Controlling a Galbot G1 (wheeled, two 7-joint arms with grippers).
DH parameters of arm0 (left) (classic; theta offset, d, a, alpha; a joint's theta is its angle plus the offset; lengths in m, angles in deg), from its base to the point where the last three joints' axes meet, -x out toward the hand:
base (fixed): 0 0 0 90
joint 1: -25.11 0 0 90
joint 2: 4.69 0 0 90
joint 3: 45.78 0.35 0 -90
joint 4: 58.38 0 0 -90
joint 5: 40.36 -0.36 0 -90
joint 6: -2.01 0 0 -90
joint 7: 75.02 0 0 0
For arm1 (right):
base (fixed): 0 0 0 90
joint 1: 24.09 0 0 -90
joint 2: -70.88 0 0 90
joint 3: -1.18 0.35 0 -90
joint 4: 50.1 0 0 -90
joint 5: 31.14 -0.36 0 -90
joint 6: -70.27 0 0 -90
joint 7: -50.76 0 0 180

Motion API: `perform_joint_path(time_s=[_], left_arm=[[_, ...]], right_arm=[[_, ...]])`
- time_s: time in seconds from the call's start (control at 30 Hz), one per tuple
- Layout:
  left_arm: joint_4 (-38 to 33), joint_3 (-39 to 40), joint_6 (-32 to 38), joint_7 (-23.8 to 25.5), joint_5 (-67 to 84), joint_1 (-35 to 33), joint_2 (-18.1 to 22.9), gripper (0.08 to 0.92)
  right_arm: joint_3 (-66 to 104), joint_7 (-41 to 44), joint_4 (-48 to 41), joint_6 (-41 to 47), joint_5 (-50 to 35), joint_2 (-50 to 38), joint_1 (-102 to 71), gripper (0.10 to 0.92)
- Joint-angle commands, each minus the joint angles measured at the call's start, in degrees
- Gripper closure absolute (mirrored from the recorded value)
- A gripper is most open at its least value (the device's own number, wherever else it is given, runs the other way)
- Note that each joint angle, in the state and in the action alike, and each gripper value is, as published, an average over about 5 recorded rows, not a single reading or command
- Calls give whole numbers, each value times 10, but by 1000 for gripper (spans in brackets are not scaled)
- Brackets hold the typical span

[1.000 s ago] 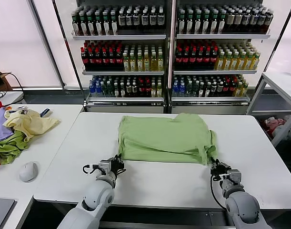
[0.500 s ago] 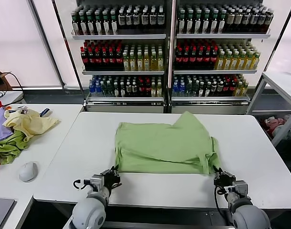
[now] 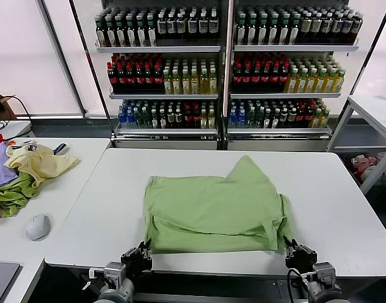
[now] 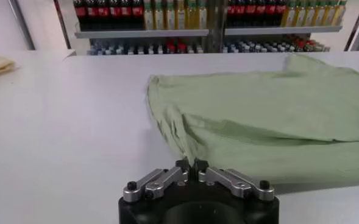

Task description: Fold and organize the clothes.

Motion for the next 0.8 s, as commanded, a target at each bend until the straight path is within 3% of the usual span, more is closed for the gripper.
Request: perform_joint_path(time_s=[0.03, 0.27, 0.47, 0.6, 0.8], left_arm=[[-38, -18, -4, 1, -13, -21, -5, 638], [9, -19, 5, -3, 19, 79, -36, 439], [81, -2, 7, -14, 57, 196, -38, 267], [136, 17, 3, -20, 72, 267, -25, 189], [256, 58, -7, -26, 86, 378, -4, 177]], right_arm=[[5, -5, 39, -12, 6, 2, -8, 618], [-18, -21, -24, 1, -12, -28, 101, 419], [-68, -38, -99, 20, -40, -41, 237, 252], [-108, -42, -152, 31, -49, -37, 314, 208], [-171, -41, -277, 37, -59, -25, 448, 203]])
